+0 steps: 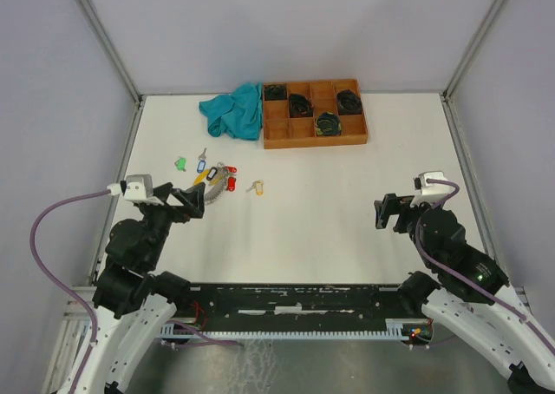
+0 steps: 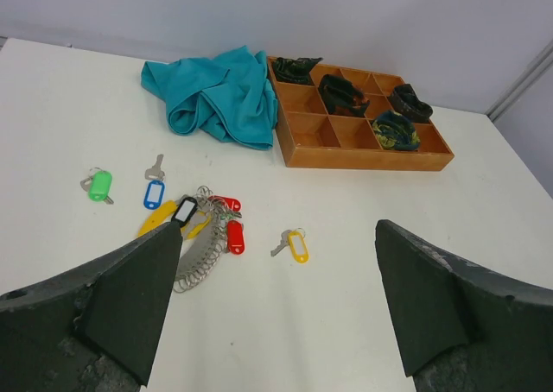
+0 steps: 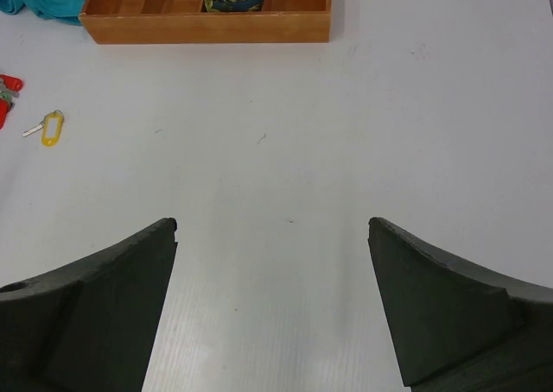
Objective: Put the keys on the keyring
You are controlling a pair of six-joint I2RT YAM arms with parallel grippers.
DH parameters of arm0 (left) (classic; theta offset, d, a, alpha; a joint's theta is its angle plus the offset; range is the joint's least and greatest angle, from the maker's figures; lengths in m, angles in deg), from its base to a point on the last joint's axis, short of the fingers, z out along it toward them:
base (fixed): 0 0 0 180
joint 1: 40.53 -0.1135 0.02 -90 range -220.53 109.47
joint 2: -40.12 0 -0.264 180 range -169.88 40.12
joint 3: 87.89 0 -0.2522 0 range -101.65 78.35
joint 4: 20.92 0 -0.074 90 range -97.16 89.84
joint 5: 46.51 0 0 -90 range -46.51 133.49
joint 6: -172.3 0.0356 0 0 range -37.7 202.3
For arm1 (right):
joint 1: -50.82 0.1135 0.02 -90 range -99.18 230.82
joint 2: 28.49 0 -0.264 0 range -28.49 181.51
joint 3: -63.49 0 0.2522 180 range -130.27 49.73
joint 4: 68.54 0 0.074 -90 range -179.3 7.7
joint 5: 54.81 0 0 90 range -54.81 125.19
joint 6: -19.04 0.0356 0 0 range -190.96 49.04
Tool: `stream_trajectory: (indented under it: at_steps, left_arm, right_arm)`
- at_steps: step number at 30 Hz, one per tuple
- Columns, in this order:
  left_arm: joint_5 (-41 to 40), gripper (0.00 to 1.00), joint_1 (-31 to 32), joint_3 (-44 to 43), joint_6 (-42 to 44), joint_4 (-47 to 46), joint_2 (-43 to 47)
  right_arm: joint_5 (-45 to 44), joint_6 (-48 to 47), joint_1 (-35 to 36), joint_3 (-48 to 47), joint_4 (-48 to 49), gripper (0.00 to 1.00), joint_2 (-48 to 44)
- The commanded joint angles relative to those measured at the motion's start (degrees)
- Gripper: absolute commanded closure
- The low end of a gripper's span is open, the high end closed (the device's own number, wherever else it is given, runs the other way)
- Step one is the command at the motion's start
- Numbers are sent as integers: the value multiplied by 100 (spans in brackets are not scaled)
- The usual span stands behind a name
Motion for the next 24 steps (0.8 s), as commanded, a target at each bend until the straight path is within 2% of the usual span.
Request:
stream_trajectory:
  at_steps: [1,16,24]
  left_arm:
    - [69,1,-2,-9,320,-199,35]
    - [170,1,2,-14,357,-228,-162]
    - [369,1,5,-408,334,-4,-1465]
  right_arm:
    - [-39,-68,17,-106,182,0,13]
    - [143,-127,13,-49,272,0,18]
    - [289,-275,10,325,968,0,158]
